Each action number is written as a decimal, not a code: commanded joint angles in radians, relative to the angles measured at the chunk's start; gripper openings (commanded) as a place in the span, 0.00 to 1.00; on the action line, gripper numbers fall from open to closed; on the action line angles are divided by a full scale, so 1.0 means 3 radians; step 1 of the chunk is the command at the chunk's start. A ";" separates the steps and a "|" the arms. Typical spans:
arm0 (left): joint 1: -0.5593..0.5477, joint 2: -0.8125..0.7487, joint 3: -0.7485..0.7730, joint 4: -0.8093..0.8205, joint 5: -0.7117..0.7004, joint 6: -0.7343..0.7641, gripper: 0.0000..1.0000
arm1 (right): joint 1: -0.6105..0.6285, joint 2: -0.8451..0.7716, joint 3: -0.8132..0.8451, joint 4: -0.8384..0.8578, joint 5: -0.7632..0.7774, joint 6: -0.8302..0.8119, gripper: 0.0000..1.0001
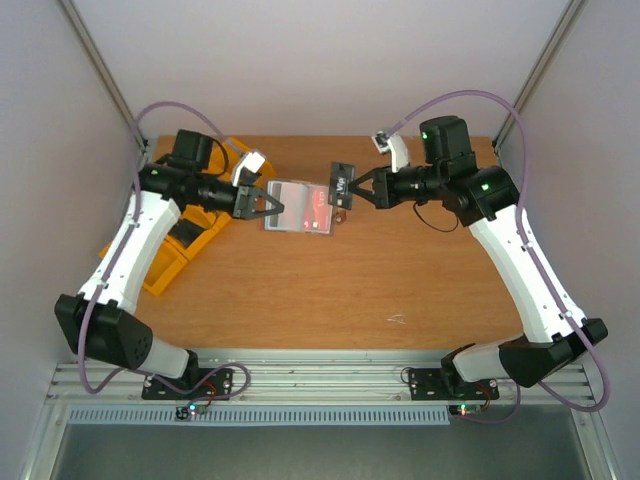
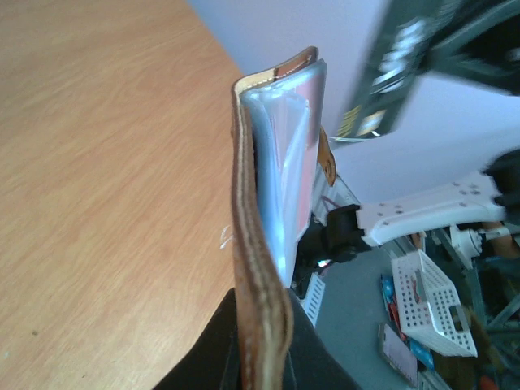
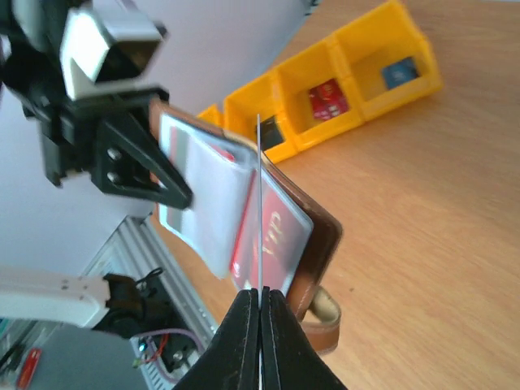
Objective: Take the credit cards out of the card holder
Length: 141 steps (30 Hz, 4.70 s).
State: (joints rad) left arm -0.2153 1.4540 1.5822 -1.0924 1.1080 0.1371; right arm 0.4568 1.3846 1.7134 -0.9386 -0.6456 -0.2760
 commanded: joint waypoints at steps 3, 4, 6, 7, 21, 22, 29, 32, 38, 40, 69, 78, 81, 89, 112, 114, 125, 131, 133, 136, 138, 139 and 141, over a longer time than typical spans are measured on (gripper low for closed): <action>-0.0073 0.0396 -0.0921 0.1152 -0.0503 -0.0927 0.00 | -0.0256 0.0033 0.0184 -0.0260 0.0192 -0.0006 0.01; -0.0146 0.0512 -0.0949 0.1174 -0.0585 -0.0939 0.00 | -0.0275 0.0062 0.0218 -0.0314 0.0196 -0.0055 0.01; -0.0325 0.0811 -0.0900 0.1172 -0.0714 -0.0850 0.00 | -0.0289 0.0142 0.0298 -0.0418 0.0242 -0.0158 0.01; -0.0427 0.0963 -0.0830 0.1195 -0.0698 -0.0843 0.00 | -0.0300 0.0192 0.0337 -0.0459 0.0257 -0.0203 0.01; -0.0834 0.2352 -0.0397 0.1471 -0.0926 -0.0784 0.15 | -0.0444 0.0900 0.1037 -0.0638 0.0006 -0.0226 0.01; -0.0828 0.2396 -0.0367 0.1439 -0.0956 -0.0759 0.24 | -0.0444 0.0913 0.1079 -0.0671 0.0000 -0.0248 0.01; -0.0564 0.2356 -0.0053 0.0967 -0.1018 -0.0628 0.91 | -0.0443 0.0828 0.1109 -0.0783 -0.0057 -0.0358 0.01; -0.0515 0.2306 0.0365 0.0209 -0.1209 -0.0176 0.99 | -0.0443 0.0795 0.1115 -0.0803 0.0004 -0.0346 0.01; -0.0515 0.1643 0.0671 -0.0699 -0.1238 0.0439 0.99 | -0.0444 0.0807 0.1362 -0.1015 0.0134 -0.0199 0.01; -0.0514 0.1389 0.0849 -0.1011 -0.1250 0.0649 0.99 | -0.0441 0.0867 0.1560 -0.1192 0.0166 -0.0110 0.01; -0.0913 -0.2258 -0.1809 0.3594 -0.3194 0.5524 0.94 | 0.0935 0.0964 0.1172 0.0842 0.0640 0.2816 0.01; -0.0918 -0.2287 -0.1886 0.3382 -0.3202 0.5491 0.49 | 0.1033 0.1301 0.1639 0.0620 0.0423 0.2693 0.01; -0.0918 -0.2246 -0.1761 0.3031 -0.3256 0.5430 0.52 | 0.1034 0.1305 0.1639 0.0670 0.0389 0.2693 0.01; -0.0918 -0.2245 -0.1781 0.2661 -0.3251 0.5480 0.62 | 0.1033 0.1301 0.1657 0.0768 0.0354 0.2677 0.01; -0.1025 -0.1462 -0.0764 0.1409 -0.5194 0.4583 0.00 | 0.0428 0.1274 0.1865 -0.0372 0.0520 0.1765 0.98; -0.0937 -0.1067 -0.0272 0.0531 -0.5573 0.4007 0.00 | 0.0288 0.1175 0.1817 -0.0648 0.0830 0.1502 0.99; 0.0251 0.0763 0.0636 -0.0735 -0.5266 0.2466 0.00 | -0.0489 0.0773 0.1136 -0.0982 0.0918 0.1049 0.99; 0.0548 0.1535 0.1069 -0.0571 -0.5178 0.2256 0.00 | -0.0736 0.0852 0.1166 -0.1032 0.0880 0.1011 0.99; 0.0592 0.1635 0.1065 -0.0539 -0.5206 0.2247 0.00 | -0.0787 0.0869 0.1157 -0.1000 0.0892 0.1020 0.99; 0.0643 0.1700 0.0988 -0.0490 -0.5247 0.2246 0.00 | -0.0842 0.0921 0.1151 -0.0936 0.0863 0.1044 0.99; 0.0679 0.1717 0.0897 -0.0397 -0.5268 0.2247 0.00 | -0.0862 0.0970 0.1158 -0.0884 0.0808 0.1075 0.98; 0.0677 0.1726 0.0853 -0.0334 -0.5270 0.2252 0.00 | -0.0874 0.1000 0.1168 -0.0857 0.0765 0.1093 0.98; 0.0815 0.1755 0.0806 -0.0225 -0.5245 0.2258 0.00 | -0.0887 0.1058 0.1183 -0.0816 0.0695 0.1129 0.99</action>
State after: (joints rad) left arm -0.0101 1.9739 1.8503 -1.2396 -0.4625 0.8345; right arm 0.2024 1.6650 2.0609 -1.2171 -0.3897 0.0494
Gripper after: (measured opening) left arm 0.009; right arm 0.985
